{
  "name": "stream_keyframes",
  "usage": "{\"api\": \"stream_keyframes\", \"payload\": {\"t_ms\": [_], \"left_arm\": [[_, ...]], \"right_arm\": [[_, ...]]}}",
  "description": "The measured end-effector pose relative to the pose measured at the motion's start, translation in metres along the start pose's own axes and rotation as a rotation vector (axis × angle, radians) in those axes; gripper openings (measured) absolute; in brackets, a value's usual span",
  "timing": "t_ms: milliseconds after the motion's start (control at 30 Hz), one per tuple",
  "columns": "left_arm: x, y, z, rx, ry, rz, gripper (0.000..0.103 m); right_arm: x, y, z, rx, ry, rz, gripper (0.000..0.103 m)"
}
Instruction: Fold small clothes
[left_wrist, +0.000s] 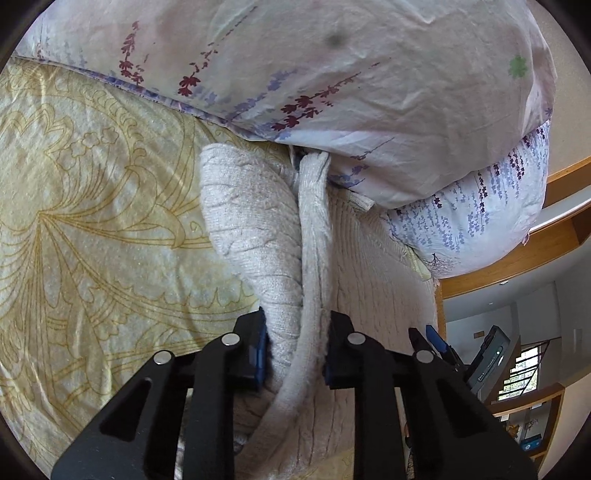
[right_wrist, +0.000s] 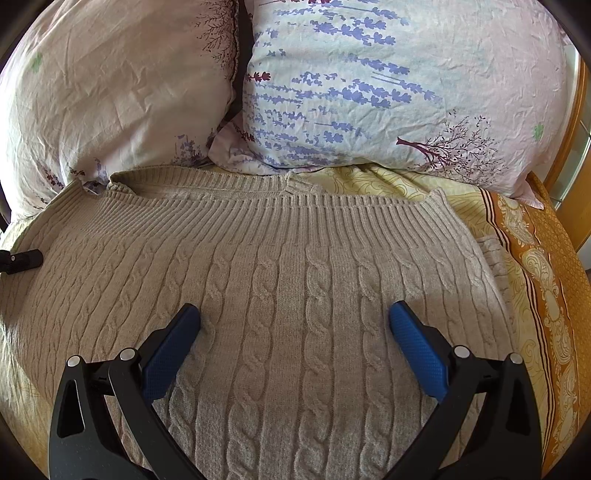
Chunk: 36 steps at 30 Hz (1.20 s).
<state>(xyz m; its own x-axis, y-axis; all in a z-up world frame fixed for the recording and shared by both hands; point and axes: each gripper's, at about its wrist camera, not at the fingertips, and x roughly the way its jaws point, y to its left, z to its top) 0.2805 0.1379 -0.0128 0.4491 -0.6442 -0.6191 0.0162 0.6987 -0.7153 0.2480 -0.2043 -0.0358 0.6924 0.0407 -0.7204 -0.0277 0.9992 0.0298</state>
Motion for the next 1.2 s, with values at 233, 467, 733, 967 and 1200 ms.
{"api": "stream_keyframes", "payload": {"t_ms": [233, 467, 733, 967, 1200], "left_arm": [[-0.009, -0.03, -0.004, -0.015, -0.055, -0.118, 0.019], [0.006, -0.074, -0.015, -0.056, -0.067, -0.284, 0.019], [0.061, -0.13, -0.029, -0.102, -0.027, -0.457, 0.019], [0.112, -0.173, -0.042, -0.093, 0.04, -0.533, 0.019], [0.165, -0.211, -0.069, -0.068, 0.144, -0.524, 0.019]], "right_arm": [[0.0, 0.0, 0.001, -0.003, 0.013, 0.013, 0.102], [-0.01, -0.022, 0.007, 0.068, 0.017, 0.157, 0.102], [-0.04, -0.1, 0.018, 0.326, -0.093, 0.29, 0.102], [-0.045, -0.157, 0.018, 0.487, -0.119, 0.316, 0.102], [-0.055, -0.199, 0.015, 0.597, -0.17, 0.343, 0.102]]}}
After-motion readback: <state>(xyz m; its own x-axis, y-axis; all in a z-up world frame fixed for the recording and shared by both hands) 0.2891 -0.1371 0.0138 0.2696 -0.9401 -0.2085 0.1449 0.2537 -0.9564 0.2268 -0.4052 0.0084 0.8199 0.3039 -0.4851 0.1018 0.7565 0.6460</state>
